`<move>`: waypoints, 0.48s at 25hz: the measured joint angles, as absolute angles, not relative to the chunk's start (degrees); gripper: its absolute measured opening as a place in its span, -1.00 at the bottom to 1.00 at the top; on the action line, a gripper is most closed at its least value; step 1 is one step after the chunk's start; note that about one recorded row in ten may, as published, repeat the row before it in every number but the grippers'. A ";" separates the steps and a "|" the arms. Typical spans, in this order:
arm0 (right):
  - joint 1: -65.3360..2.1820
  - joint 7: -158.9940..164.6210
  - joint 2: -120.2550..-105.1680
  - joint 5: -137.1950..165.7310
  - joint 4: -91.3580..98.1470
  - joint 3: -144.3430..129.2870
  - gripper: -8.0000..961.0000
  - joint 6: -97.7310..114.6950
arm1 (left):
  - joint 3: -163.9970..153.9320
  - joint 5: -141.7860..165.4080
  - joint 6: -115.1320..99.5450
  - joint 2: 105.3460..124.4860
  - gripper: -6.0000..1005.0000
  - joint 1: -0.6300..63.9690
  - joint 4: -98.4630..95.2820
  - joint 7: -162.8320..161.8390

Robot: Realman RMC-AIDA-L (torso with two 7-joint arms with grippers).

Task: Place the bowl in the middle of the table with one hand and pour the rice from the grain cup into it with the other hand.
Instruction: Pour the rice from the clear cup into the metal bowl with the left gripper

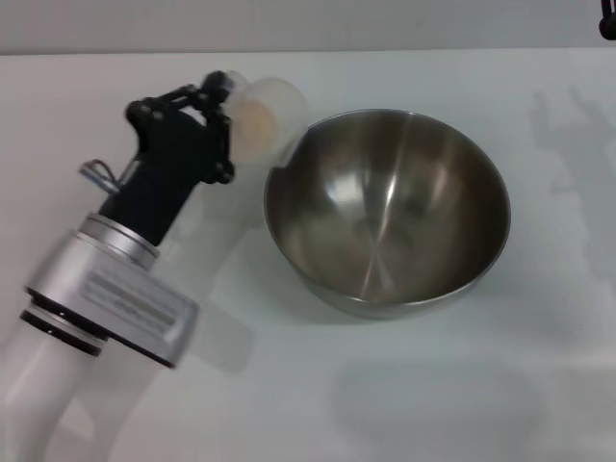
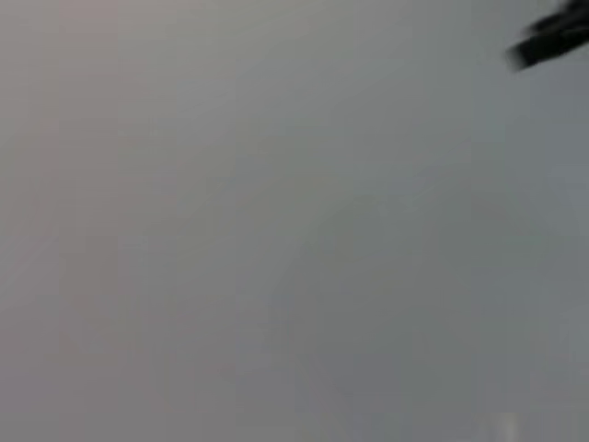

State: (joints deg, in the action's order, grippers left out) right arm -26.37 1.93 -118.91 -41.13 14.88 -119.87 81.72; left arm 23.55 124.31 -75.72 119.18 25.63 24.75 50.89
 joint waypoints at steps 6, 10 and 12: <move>-26.37 1.92 -118.91 -41.01 14.84 -119.87 -0.04 81.75 | 22.45 129.62 -75.01 119.18 -0.94 25.97 26.43 73.11; -26.44 1.70 -118.91 -40.97 14.65 -119.87 -0.04 81.60 | 20.76 130.56 -73.61 119.18 -0.94 26.45 27.10 89.13; -26.47 1.67 -118.91 -40.96 14.54 -119.88 -0.04 81.43 | 20.57 130.77 -72.86 119.18 -0.94 26.55 27.20 92.97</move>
